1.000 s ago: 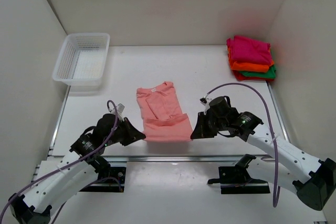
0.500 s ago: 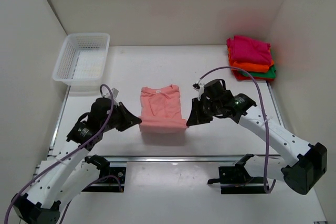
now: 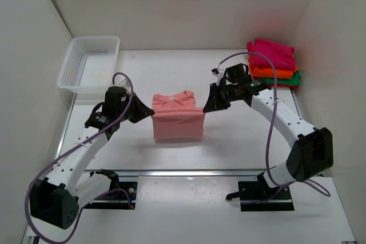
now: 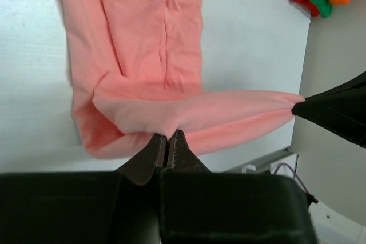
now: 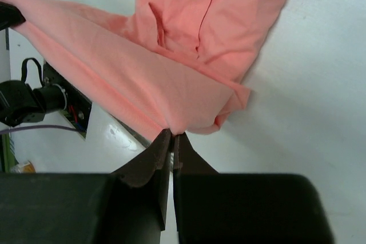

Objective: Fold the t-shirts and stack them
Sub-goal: Fold the long partially folded tshirt into a neat square

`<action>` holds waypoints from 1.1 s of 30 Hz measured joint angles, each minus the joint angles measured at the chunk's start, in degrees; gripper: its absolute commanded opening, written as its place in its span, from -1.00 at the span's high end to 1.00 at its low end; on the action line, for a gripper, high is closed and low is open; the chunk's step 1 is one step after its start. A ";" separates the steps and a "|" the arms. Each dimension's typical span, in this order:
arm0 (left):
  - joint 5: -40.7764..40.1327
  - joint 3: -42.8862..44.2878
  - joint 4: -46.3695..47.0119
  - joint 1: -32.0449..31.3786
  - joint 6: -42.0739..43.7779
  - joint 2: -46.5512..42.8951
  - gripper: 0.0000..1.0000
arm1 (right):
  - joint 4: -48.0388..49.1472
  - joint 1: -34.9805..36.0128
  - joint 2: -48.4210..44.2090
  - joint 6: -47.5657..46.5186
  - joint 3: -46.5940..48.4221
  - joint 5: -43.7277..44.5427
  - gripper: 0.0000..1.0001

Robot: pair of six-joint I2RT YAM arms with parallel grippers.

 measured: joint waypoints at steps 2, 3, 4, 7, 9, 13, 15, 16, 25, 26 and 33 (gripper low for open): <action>0.04 0.00 2.56 1.11 0.44 2.54 0.99 | 1.11 -0.96 3.06 -0.79 1.66 -0.68 1.00; 0.02 0.00 3.89 1.60 0.68 3.76 1.00 | 1.62 -1.36 4.59 -1.20 2.60 -0.92 1.00; -0.13 0.00 5.05 2.01 0.90 4.96 0.99 | 2.12 -1.73 6.01 -1.51 3.48 -1.22 1.00; -0.55 0.00 8.74 3.15 1.73 8.33 1.00 | 3.32 -2.73 10.56 -2.12 6.84 -2.05 1.00; -0.59 0.20 11.04 4.04 2.19 10.69 0.98 | 4.15 -3.21 13.66 -2.40 9.35 -2.36 1.00; -1.05 1.07 15.93 5.70 2.95 16.68 0.98 | 6.32 -3.93 19.54 -2.95 13.94 -2.89 1.00; -1.57 2.43 17.77 6.25 3.50 20.44 0.98 | 6.95 -4.39 22.62 -3.06 16.37 -3.19 1.00; -1.84 3.23 18.53 6.43 3.74 22.12 0.94 | 7.30 -4.61 24.35 -3.19 17.90 -3.23 1.00; -4.35 7.34 27.36 7.78 4.98 36.96 0.55 | 12.24 -5.53 39.43 -4.44 27.45 -3.10 0.91; -4.66 8.17 27.87 7.80 5.09 38.93 0.47 | 12.81 -5.53 40.96 -4.66 28.09 -2.95 0.78; -8.09 13.20 30.71 10.60 4.85 47.43 0.22 | 14.19 -6.21 46.97 -5.68 32.96 3.98 -0.21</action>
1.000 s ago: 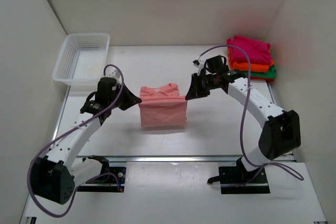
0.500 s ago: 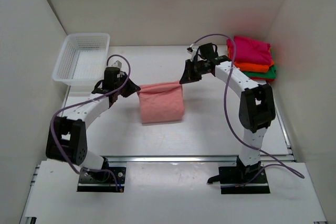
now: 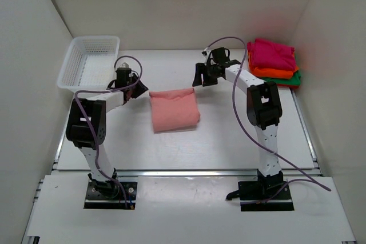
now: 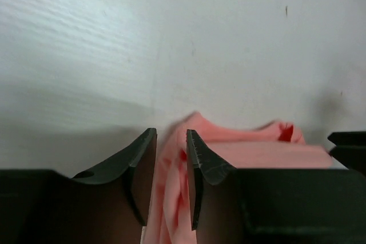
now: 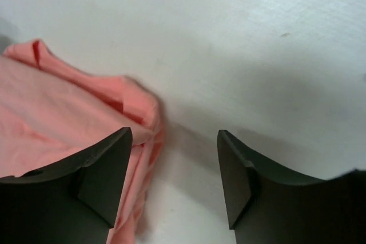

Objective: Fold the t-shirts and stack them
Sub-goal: Fold the long partially folded tshirt into a neat square, then put the neatly folded tshirt into the corner of the board with the right arm

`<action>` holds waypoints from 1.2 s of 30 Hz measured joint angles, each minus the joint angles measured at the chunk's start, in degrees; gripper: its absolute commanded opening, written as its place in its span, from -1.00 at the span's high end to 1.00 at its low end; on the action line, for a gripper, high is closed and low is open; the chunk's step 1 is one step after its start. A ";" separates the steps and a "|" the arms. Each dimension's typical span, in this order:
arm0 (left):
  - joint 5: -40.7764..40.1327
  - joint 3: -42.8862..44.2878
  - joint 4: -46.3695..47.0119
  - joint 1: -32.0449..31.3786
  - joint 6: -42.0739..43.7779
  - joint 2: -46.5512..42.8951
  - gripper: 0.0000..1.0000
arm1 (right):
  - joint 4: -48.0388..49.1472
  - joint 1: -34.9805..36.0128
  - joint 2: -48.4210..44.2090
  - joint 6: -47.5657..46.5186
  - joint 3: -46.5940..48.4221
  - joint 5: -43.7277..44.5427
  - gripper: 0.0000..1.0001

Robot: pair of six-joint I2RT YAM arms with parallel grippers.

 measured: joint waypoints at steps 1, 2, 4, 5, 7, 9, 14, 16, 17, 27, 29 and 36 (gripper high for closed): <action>-0.28 1.14 -0.24 0.74 0.00 0.44 0.22 | 0.04 -0.22 0.00 -0.20 0.74 1.33 -0.27; -0.35 2.10 -0.39 1.55 0.07 0.61 0.22 | 0.33 -0.57 -0.15 -0.37 1.38 2.67 -0.37; -0.33 3.61 -0.42 2.97 0.26 0.02 0.22 | 1.29 -1.38 -1.22 -0.35 1.27 4.39 -0.52; -0.11 3.72 -0.37 3.63 0.35 -0.87 0.22 | 2.08 -1.99 -2.40 -0.22 0.20 4.72 -0.54; 0.74 3.30 -0.96 4.42 0.31 -3.32 0.22 | 3.76 -3.23 -5.92 0.20 -4.37 4.59 -0.56; 2.47 1.99 -1.29 3.89 0.31 -6.36 0.25 | 5.40 -4.17 -10.21 1.44 -10.69 3.91 -0.60; 6.12 -4.07 -1.14 -3.87 -0.83 -11.52 0.27 | 9.33 -2.84 -17.64 5.68 -25.33 2.08 -0.72; 6.21 -5.79 -2.12 -7.76 -1.09 -10.93 0.28 | 9.84 -0.48 -18.43 7.23 -28.65 2.10 -0.78; 5.81 -5.95 -3.78 -9.55 -1.01 -9.99 0.28 | 10.05 1.09 -18.45 8.09 -29.81 2.19 -0.80; 10.47 -1.46 -10.78 -9.14 0.17 1.07 0.39 | 17.99 6.82 -19.19 18.47 -35.39 -0.76 -0.98; 11.13 -2.08 -9.79 -8.96 0.15 1.07 0.39 | 19.17 6.73 -19.08 20.11 -35.71 -1.70 -0.98; 12.39 -2.86 -7.50 -8.98 0.09 1.31 0.39 | 30.82 6.86 -18.21 29.11 -40.52 -8.46 -0.92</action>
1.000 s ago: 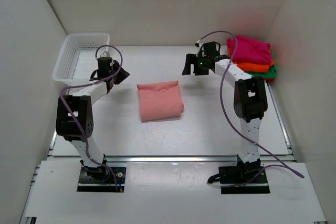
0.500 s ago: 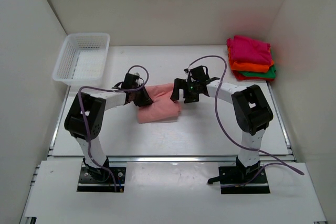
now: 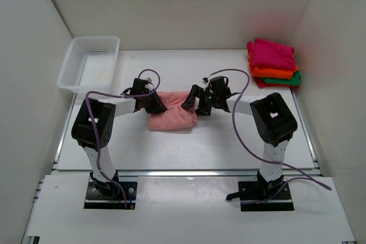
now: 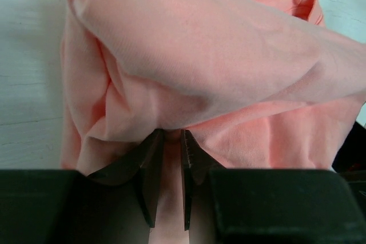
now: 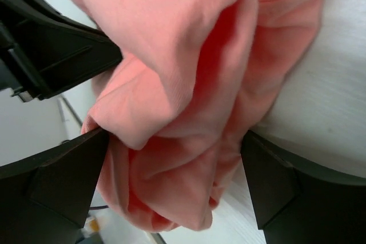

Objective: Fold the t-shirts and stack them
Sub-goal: Put the neatly folded tshirt into the corner of the board with the right arm

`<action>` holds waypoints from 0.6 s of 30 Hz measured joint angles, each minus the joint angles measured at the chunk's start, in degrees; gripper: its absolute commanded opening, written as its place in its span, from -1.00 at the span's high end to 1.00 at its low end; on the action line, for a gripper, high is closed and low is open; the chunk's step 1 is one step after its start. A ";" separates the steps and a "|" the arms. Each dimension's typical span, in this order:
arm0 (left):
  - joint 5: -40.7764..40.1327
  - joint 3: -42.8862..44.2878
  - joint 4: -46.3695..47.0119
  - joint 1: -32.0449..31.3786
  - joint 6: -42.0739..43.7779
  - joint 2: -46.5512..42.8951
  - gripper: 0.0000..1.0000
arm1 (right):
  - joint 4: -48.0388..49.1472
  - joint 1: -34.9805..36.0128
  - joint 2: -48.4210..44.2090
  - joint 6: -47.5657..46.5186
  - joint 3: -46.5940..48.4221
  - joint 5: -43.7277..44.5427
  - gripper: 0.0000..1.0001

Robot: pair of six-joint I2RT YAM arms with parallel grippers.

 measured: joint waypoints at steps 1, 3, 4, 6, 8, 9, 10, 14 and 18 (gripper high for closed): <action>0.13 -0.17 0.31 0.02 0.00 0.00 0.39 | 2.14 0.00 0.00 1.53 -1.07 -0.70 -0.89; 0.37 -0.26 0.68 0.02 0.02 0.02 0.39 | 6.67 -0.07 -0.02 4.76 -3.41 -1.70 -0.85; 0.39 -0.31 0.76 0.02 0.04 0.02 0.40 | 9.01 -0.13 -0.09 6.49 -4.68 -1.95 -0.84; 0.59 -0.59 1.22 0.04 0.02 0.02 0.38 | 14.49 -0.46 -1.05 10.05 -8.68 -1.95 -0.83; 0.94 -0.87 1.68 0.11 0.02 0.00 0.38 | 17.77 -1.25 -3.08 13.07 -12.76 -1.55 -0.83; 1.07 -1.01 1.92 0.15 0.00 0.00 0.38 | 18.86 -1.60 -4.26 14.36 -14.69 -1.09 -0.83; 1.16 -1.07 2.08 0.17 0.02 0.00 0.40 | 19.54 -1.92 -5.16 15.45 -16.06 -0.70 -0.83; 1.55 -1.31 2.60 0.33 0.02 0.00 0.38 | 22.58 -3.69 -8.04 19.41 -20.90 0.59 -0.84; 1.90 -1.57 3.02 0.48 -0.04 0.02 0.38 | 23.50 -4.48 -8.48 21.44 -21.46 1.86 -0.88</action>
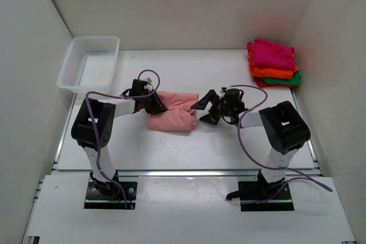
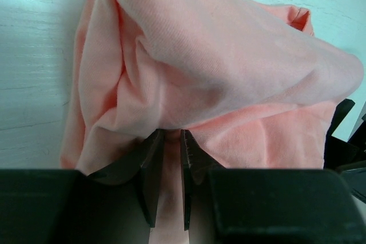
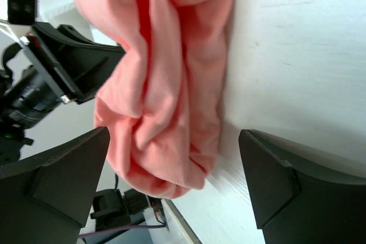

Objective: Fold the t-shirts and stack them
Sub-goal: Put the neatly folded tshirt into the corner of the board with the right arm

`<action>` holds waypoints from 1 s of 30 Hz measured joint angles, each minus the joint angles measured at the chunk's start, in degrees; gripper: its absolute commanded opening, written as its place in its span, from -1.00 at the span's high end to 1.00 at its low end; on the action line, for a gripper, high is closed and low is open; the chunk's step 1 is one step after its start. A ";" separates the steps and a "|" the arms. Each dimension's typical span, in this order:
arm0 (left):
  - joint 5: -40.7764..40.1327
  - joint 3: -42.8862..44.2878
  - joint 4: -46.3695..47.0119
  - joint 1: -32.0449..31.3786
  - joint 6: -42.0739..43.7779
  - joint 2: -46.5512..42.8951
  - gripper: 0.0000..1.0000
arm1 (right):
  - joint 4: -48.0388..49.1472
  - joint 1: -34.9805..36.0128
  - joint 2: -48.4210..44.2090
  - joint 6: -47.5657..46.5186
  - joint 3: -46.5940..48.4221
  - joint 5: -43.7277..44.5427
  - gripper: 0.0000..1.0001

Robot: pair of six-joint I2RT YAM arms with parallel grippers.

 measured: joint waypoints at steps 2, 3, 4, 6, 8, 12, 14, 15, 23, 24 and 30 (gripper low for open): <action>0.07 -0.07 0.13 0.00 0.00 0.00 0.39 | 1.62 0.20 0.13 1.64 -0.02 0.07 -0.89; 0.09 -0.07 0.17 0.00 0.00 0.00 0.39 | 2.91 0.35 0.37 2.51 -0.04 0.04 -0.90; 0.09 -0.09 0.20 0.00 0.00 0.00 0.40 | 4.52 0.50 0.76 3.56 -0.04 -0.09 -0.91; 0.13 -0.15 0.22 0.00 0.00 0.00 0.40 | 6.78 0.87 1.81 5.29 -0.04 -0.15 -0.92; 0.13 -0.17 0.22 0.02 0.02 0.00 0.39 | 7.74 1.25 2.78 6.40 -0.02 -0.20 -0.94; 0.22 -0.17 0.24 0.07 0.04 0.00 0.38 | 7.48 2.12 3.82 7.10 0.46 -0.13 -0.96; 0.33 -0.17 0.28 0.09 0.02 0.00 0.40 | 7.37 2.80 4.33 7.34 1.25 -0.09 -0.94; 0.33 -0.17 0.37 0.11 0.04 0.00 0.38 | 7.48 3.17 4.68 7.50 1.68 -0.09 -0.95; 0.74 -0.15 1.03 -0.09 0.00 0.37 0.38 | 11.78 6.91 9.60 11.52 5.09 0.09 -0.76; 0.74 -0.13 1.03 -0.09 -0.02 0.37 0.39 | 11.54 7.39 9.97 11.50 5.73 0.15 -0.19; 0.98 -0.09 1.05 -0.02 0.04 0.46 0.38 | 8.31 8.50 9.25 10.01 4.13 1.46 1.00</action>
